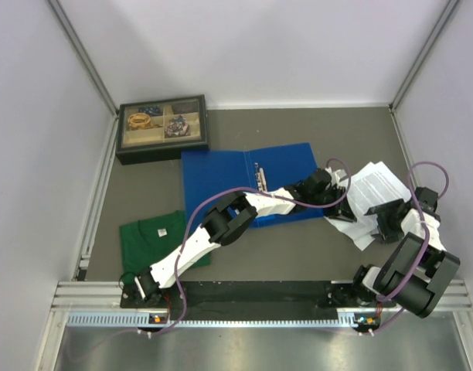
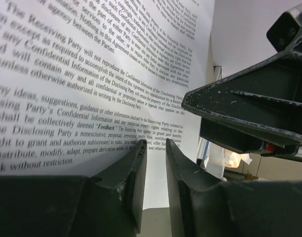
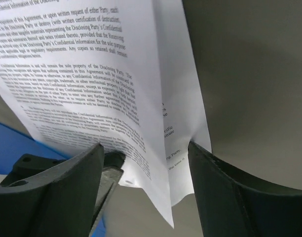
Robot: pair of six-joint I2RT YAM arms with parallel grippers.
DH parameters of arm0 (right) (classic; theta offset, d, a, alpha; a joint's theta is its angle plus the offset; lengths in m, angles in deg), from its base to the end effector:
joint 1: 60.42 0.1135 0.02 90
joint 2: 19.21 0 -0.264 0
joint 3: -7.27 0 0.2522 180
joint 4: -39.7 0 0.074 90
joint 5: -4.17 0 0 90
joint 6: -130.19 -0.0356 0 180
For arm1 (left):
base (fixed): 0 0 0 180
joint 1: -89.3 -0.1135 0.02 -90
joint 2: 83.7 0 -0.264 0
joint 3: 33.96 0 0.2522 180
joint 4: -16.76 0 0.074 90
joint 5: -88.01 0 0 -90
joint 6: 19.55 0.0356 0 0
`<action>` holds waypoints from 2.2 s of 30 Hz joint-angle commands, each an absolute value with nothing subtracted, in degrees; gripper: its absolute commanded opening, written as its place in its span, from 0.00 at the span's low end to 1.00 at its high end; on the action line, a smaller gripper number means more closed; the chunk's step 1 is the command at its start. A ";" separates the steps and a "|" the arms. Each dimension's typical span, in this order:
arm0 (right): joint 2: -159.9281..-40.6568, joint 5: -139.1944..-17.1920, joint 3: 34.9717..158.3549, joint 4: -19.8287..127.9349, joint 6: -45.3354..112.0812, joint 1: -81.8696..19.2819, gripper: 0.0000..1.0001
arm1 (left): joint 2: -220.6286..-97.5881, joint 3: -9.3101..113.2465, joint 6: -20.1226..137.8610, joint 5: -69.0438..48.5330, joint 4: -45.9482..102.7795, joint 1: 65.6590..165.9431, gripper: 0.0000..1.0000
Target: Put the files into the folder
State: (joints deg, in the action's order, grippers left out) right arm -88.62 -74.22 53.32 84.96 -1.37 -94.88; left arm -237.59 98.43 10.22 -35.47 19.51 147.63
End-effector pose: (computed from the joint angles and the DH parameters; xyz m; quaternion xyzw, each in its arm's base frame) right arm 0.1676 -0.1063 0.1593 0.5872 0.7818 0.1106 0.1780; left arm 0.2911 -0.5093 0.0947 0.1430 0.8067 -0.5704 0.0576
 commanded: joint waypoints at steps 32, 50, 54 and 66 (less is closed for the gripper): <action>-89.70 -74.05 58.73 84.74 4.06 -93.29 0.25 | -241.99 102.76 12.53 -34.07 27.27 147.84 0.23; -90.49 -73.61 60.84 85.36 6.26 -92.68 0.32 | -242.08 102.93 12.79 -34.51 26.92 147.92 0.22; -89.70 -74.49 61.37 86.33 6.17 -92.24 0.28 | -242.17 102.93 12.53 -34.60 26.65 147.92 0.22; -89.52 -74.41 62.51 88.61 6.96 -90.66 0.35 | -242.17 102.93 12.44 -34.86 26.48 147.92 0.22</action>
State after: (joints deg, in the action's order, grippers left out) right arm -90.32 -74.37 60.14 88.05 6.17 -91.73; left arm -239.64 102.71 10.59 -36.63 23.19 147.56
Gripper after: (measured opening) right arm 0.347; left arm 0.219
